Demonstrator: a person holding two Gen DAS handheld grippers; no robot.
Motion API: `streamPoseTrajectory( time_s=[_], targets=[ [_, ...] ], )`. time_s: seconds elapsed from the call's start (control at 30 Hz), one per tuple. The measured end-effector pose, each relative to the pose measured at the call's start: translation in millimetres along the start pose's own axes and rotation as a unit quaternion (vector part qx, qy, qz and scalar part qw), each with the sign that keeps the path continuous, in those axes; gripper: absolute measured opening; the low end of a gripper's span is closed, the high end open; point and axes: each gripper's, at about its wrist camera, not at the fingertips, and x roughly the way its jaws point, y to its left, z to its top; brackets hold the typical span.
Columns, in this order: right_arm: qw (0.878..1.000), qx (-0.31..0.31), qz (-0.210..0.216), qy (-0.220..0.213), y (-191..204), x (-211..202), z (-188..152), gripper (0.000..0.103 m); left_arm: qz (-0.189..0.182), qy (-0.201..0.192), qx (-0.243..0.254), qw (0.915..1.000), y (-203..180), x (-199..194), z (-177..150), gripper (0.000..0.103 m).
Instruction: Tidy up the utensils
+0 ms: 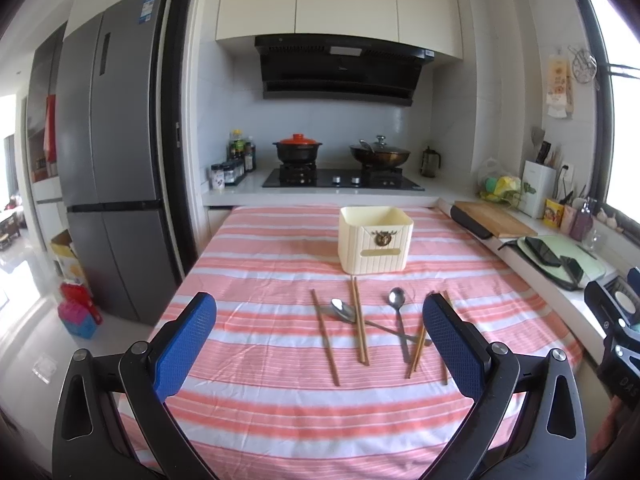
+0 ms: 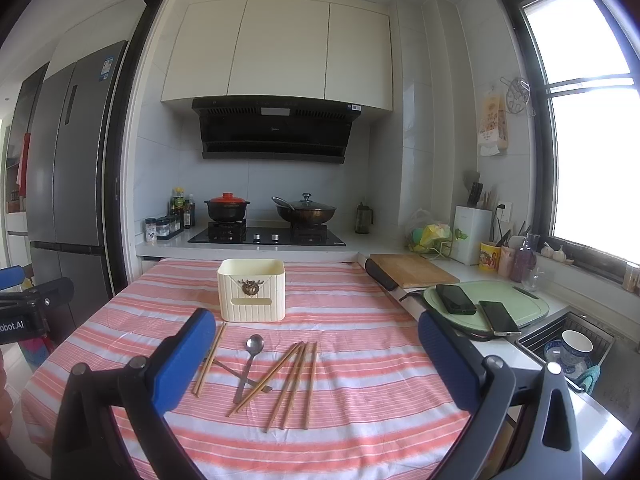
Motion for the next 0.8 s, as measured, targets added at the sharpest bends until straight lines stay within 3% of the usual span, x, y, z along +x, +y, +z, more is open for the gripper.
streamPoseTrajectory(
  time_s=[0.8],
  targets=[
    [1.000,0.006,-0.012,0.017,-7.0,19.0,-3.2,0.103,0.036,0.007,-0.005,0.9993,19.9,33.8,8.4,0.103]
  ],
)
